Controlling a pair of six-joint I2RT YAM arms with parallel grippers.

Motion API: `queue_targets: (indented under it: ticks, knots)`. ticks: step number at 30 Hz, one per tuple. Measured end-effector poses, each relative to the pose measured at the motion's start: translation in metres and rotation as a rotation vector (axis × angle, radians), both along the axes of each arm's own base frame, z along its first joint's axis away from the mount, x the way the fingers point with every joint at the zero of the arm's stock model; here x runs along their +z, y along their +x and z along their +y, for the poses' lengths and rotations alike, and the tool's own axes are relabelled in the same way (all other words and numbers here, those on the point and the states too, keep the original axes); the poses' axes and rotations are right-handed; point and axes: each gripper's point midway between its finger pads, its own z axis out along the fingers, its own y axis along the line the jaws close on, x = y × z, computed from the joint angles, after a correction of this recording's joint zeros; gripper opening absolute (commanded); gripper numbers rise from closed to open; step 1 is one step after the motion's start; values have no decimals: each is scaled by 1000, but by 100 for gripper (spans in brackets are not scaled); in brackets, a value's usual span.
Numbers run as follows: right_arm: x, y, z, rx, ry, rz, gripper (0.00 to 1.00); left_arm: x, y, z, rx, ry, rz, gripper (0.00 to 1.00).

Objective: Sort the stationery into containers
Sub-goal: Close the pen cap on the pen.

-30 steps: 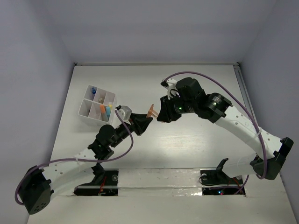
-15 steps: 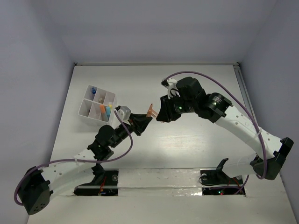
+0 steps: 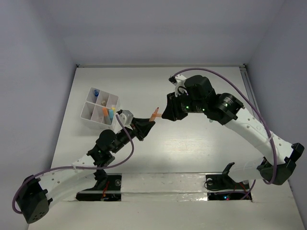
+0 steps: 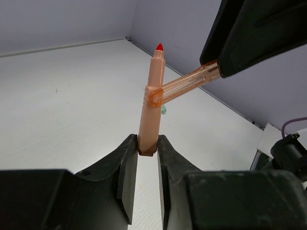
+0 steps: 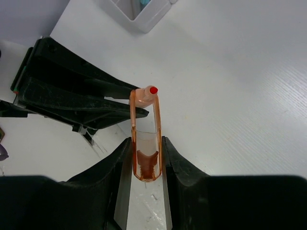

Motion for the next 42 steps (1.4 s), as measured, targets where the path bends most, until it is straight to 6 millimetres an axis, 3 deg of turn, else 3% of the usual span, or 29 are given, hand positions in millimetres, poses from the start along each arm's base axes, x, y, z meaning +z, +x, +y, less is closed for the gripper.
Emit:
queue_targets:
  ticks: [18,26,32,42]
  knots:
    - [31,25,10,-47,83,-136,0,14,-21,1,-63,-47,-3,0]
    - [38,27,10,44,208,-50,0,31,-33,6,-96,-95,-32,0]
    - [40,18,9,149,313,65,0,39,-46,5,-154,-119,-45,0]
    - [49,5,12,248,401,109,0,47,-61,5,-221,-142,-56,0]
